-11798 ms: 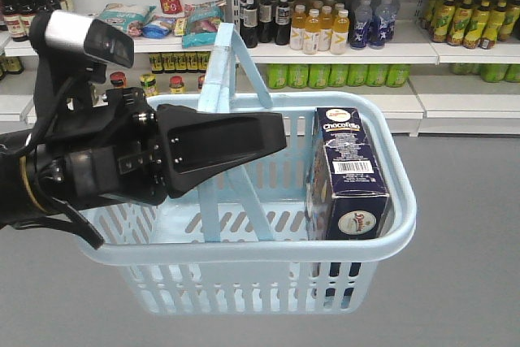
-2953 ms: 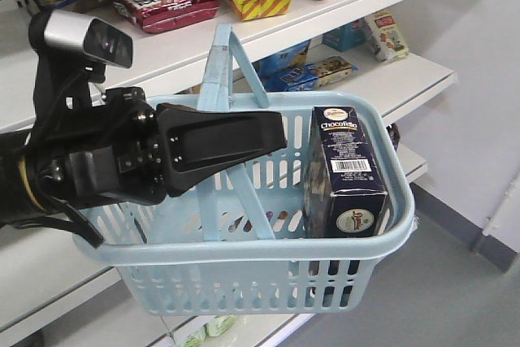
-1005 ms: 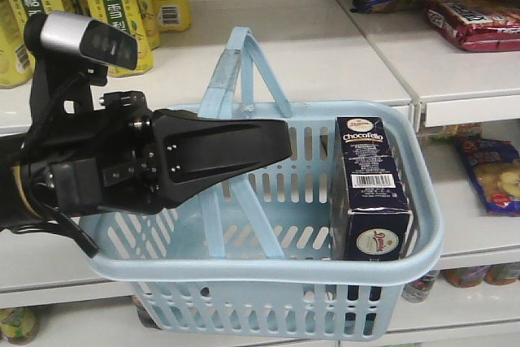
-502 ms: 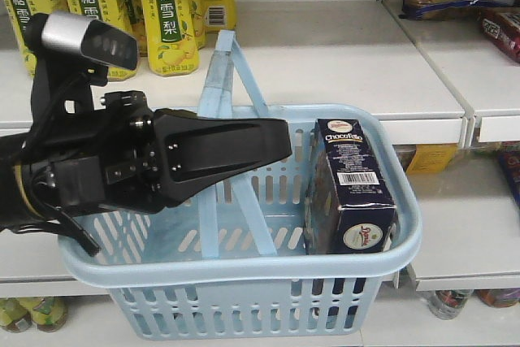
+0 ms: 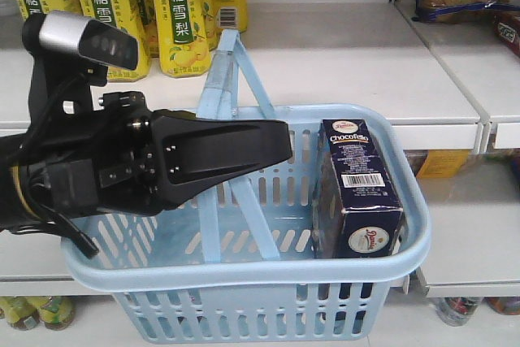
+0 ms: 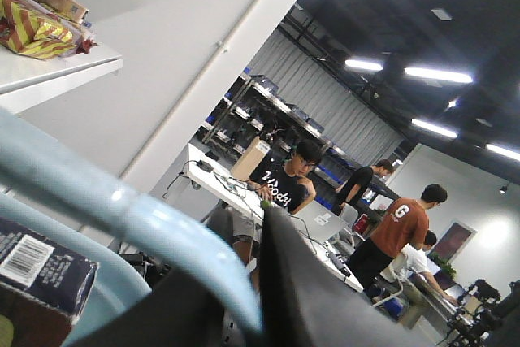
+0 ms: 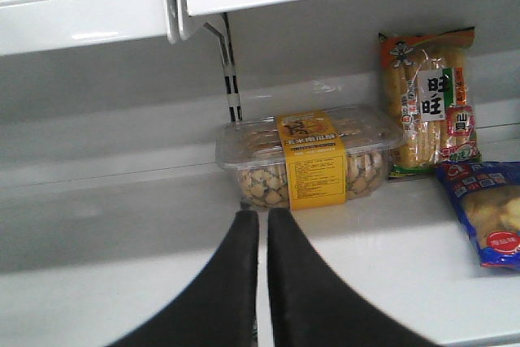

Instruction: Left arm holds basket, right arm returns cookies

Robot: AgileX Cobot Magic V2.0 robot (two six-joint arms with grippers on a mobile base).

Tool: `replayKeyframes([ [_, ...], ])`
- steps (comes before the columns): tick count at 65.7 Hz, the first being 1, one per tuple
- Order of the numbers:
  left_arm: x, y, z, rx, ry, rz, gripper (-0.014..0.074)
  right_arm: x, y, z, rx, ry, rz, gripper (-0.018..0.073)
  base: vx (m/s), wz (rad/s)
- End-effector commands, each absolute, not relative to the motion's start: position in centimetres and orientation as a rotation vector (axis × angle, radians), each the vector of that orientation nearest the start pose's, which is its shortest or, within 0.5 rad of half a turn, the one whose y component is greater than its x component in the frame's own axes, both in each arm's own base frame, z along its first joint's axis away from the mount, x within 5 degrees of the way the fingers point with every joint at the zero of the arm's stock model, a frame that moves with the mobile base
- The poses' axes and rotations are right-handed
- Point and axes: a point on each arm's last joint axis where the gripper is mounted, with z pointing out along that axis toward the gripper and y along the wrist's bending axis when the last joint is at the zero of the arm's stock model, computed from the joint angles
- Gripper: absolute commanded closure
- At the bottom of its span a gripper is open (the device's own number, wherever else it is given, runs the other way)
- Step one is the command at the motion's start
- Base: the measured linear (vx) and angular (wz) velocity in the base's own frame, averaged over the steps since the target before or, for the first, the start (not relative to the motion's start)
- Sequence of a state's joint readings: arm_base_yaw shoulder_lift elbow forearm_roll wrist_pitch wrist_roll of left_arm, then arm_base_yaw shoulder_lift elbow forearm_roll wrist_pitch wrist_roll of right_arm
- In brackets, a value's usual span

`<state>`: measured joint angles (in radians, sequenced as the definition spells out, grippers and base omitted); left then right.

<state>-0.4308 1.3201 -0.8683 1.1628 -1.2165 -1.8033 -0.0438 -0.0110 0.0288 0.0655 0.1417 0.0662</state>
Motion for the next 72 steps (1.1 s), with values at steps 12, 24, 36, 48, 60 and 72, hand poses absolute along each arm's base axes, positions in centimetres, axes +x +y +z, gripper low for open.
replayKeyframes([
  [12,19.09,-16.97,38.32,0.591,1.326,-1.878,0.0594,5.74,-0.23,19.22,0.128,1.579,0.062,0.0562,0.02,0.08],
  [24,19.09,-16.97,38.32,0.591,1.326,-1.878,0.0594,5.74,-0.23,19.22,0.128,1.579,0.062,0.0562,0.02,0.06],
  [36,19.09,-16.97,38.32,0.591,1.327,-1.878,0.0594,5.74,-0.23,19.22,0.128,1.579,0.062,0.0562,0.00,0.00],
  [48,19.09,-16.97,38.32,0.591,1.327,-1.878,0.0594,5.74,-0.23,19.22,0.128,1.579,0.062,0.0562,0.00,0.00],
  [60,19.09,-16.97,38.32,0.591,1.327,-1.878,0.0594,5.74,-0.23,19.22,0.128,1.579,0.062,0.0562,0.00,0.00],
  [72,19.09,-16.97,38.32,0.591,1.327,-1.878,0.0594,5.74,-0.23,19.22,0.118,1.580,0.050,0.0562,0.00,0.00],
])
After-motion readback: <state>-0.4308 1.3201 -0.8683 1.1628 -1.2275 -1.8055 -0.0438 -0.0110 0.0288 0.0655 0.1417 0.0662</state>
